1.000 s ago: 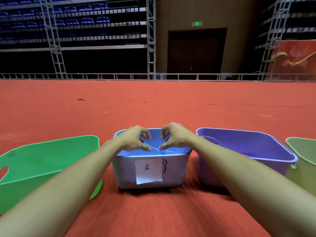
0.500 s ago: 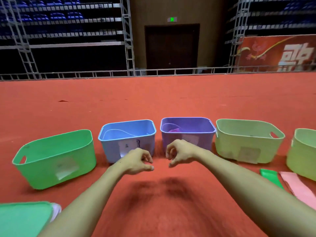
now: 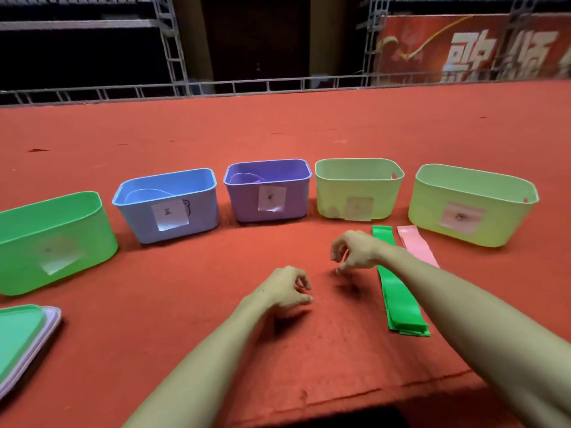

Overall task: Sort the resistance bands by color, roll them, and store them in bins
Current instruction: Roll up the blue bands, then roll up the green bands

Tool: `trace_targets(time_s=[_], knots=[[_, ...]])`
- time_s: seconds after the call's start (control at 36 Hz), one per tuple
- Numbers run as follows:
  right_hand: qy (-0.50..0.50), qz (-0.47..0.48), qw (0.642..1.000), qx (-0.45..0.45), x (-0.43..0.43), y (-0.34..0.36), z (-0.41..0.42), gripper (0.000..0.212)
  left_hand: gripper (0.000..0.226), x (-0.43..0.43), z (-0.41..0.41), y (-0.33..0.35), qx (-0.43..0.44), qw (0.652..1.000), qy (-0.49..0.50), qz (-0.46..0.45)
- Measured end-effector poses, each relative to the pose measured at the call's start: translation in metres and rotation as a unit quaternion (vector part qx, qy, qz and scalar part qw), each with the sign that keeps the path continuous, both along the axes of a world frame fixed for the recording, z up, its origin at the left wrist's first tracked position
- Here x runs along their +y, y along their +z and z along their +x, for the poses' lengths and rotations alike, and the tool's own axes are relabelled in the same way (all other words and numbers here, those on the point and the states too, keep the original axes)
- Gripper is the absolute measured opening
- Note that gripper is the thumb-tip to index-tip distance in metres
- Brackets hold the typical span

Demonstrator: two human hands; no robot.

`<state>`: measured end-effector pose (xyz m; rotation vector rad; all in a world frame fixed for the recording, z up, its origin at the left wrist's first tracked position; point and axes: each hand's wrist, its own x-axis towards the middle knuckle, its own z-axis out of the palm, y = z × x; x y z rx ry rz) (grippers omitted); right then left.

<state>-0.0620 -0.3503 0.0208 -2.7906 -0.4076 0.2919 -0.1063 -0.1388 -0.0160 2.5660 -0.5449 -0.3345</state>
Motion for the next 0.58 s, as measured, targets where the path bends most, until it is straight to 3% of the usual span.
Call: trace_targets(time_s=[0.33,0.58], knots=[[-0.108,-0.013,0.994,-0.027,-0.095,-0.006,0.033,0.02,0.034,-0.109,0.007,-0.009,-0.019,0.994,-0.078,-0.069],[-0.152,-0.02,0.987,-0.045,-0.135,-0.017,0.069,0.025,0.053,-0.147,0.016,-0.022,-0.029,0.99,-0.135,-0.005]])
